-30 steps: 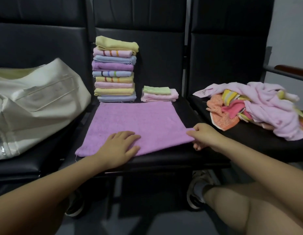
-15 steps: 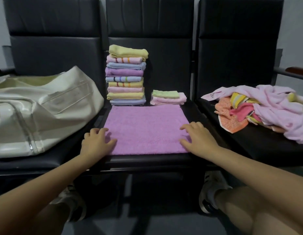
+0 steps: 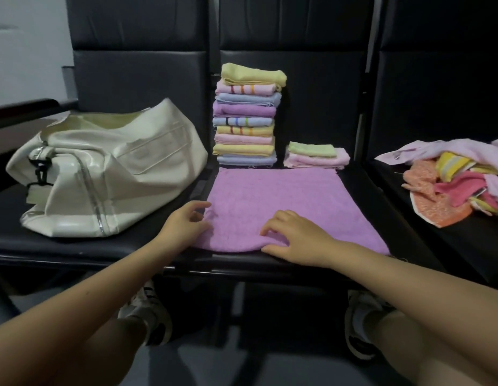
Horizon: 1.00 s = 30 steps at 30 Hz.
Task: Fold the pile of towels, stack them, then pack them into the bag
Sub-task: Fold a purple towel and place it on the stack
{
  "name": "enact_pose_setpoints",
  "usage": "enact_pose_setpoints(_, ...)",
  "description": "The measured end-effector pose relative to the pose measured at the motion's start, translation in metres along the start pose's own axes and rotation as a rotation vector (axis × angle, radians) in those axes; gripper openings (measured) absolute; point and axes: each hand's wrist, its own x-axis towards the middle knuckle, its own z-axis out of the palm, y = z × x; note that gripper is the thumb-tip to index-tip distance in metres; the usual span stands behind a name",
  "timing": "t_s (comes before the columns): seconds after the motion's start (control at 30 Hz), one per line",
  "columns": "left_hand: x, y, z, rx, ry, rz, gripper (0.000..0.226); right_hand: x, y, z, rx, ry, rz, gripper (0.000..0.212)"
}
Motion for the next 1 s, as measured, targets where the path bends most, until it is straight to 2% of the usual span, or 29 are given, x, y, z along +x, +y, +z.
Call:
enact_pose_setpoints(0.17,-0.014,-0.007,-0.008,-0.179,-0.046,0.064,0.030,0.011,-0.001,0.008,-0.022,0.073,-0.075,0.021)
enact_pose_setpoints(0.23,-0.018,-0.010,-0.010,-0.046,-0.072,0.180,0.027,0.015,-0.002,0.009,-0.046,0.083,-0.102,0.021)
enact_pose_setpoints(0.33,-0.024,-0.019,-0.012,0.369,-0.090,0.423,0.012,0.020,-0.003,0.006,-0.084,0.043,-0.166,0.041)
enact_pose_setpoints(0.4,-0.029,-0.025,-0.014,0.523,-0.112,0.484,0.028,0.021,-0.002,0.001,-0.071,0.004,-0.188,0.047)
enact_pose_setpoints(0.5,-0.032,-0.027,-0.019,0.587,-0.073,0.499,0.039,0.019,0.001,-0.004,-0.054,-0.016,-0.196,0.039)
enact_pose_setpoints(0.63,-0.030,-0.031,-0.019,0.767,0.042,0.657,0.052,0.023,0.001,-0.007,0.024,-0.032,-0.163,0.018)
enact_pose_setpoints(0.8,-0.023,-0.020,-0.003,0.777,0.074,0.706,0.041,0.043,-0.005,-0.018,0.076,-0.144,-0.072,0.018)
enact_pose_setpoints(1.0,0.008,0.006,0.011,0.665,-0.101,0.690,0.045,0.061,-0.007,-0.027,0.163,-0.169,-0.030,0.026)
